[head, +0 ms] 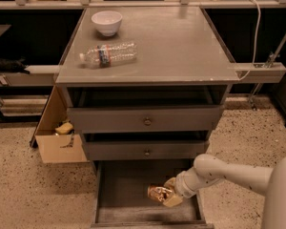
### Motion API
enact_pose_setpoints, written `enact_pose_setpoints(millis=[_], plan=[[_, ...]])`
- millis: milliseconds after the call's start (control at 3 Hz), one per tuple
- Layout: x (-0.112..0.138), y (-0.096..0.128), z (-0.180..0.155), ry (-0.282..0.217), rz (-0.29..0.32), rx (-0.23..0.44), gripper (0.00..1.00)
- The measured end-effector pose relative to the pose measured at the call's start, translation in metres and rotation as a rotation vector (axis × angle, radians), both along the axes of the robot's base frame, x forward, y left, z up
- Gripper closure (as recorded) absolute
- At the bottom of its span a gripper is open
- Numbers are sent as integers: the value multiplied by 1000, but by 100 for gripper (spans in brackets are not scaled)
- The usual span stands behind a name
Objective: Place orange can into bottom drawer
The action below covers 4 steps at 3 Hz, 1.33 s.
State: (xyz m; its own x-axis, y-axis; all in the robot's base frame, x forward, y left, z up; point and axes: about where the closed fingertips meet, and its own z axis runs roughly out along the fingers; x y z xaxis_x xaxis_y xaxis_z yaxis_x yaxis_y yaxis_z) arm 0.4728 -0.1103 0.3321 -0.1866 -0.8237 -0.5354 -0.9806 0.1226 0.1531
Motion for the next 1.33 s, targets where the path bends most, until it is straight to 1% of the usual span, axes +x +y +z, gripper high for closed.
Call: enact_pose_setpoints(millis=[333,667,1000,1333], plan=[[31,2,-55,-8,-47,47,100],[53,14,-103,14,-91,105,100],[66,27,-138,53,-107,135,82],[72,36,-160,86,-110,150,59]])
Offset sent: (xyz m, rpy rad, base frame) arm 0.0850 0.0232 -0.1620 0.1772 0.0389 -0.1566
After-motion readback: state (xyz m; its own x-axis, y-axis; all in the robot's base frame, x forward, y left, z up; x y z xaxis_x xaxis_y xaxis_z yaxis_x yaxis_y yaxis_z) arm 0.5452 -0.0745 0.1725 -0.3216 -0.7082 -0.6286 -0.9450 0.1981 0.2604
